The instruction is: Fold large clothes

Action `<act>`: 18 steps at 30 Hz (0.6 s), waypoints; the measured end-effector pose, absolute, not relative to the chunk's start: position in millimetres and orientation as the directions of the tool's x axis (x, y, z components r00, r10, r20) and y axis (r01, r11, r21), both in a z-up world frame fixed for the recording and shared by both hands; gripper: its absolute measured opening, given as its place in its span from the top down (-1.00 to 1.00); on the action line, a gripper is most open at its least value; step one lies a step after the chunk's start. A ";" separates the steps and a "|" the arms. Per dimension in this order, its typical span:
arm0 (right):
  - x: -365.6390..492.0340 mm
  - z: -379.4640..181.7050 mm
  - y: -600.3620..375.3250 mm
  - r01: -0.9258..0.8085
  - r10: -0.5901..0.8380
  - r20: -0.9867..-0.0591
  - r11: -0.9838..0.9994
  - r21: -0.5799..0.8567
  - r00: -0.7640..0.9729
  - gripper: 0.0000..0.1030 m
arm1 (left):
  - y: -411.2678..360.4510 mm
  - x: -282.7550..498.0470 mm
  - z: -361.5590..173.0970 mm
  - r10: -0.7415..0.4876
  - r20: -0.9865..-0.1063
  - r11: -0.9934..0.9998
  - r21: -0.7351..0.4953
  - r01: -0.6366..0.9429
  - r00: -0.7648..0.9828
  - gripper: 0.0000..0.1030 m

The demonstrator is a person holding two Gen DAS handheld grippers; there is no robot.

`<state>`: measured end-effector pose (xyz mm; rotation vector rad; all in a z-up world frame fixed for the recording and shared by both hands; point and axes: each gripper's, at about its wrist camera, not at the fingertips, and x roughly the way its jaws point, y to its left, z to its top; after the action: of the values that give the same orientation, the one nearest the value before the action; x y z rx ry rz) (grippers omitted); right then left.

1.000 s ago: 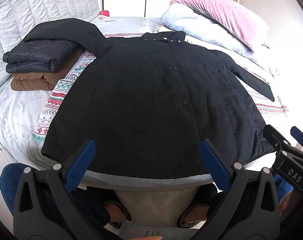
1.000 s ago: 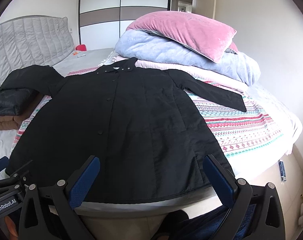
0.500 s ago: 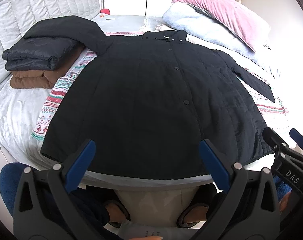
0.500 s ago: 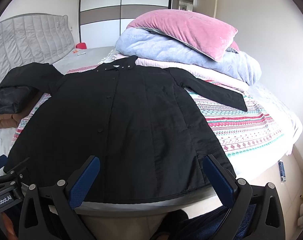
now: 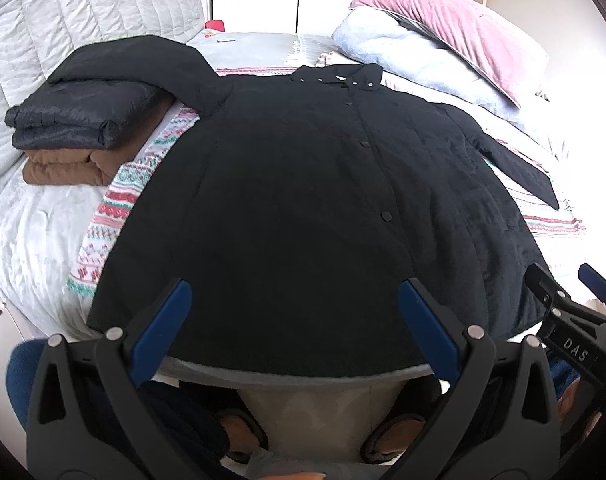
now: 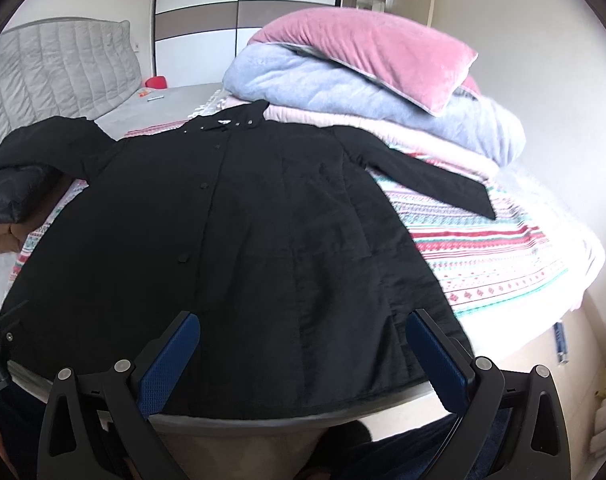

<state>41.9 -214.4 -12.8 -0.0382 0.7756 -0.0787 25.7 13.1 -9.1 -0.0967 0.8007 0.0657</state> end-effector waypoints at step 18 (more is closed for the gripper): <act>233.8 -27.3 -411.8 0.267 0.199 -0.753 0.853 0.448 0.627 -1.00 | 61.2 181.1 4.7 0.088 -0.748 0.973 -0.076 -0.217 0.658 -1.00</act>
<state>233.8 -411.8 -27.3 0.5671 0.9053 -0.0414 181.1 61.2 4.7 -0.1644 0.8364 0.1739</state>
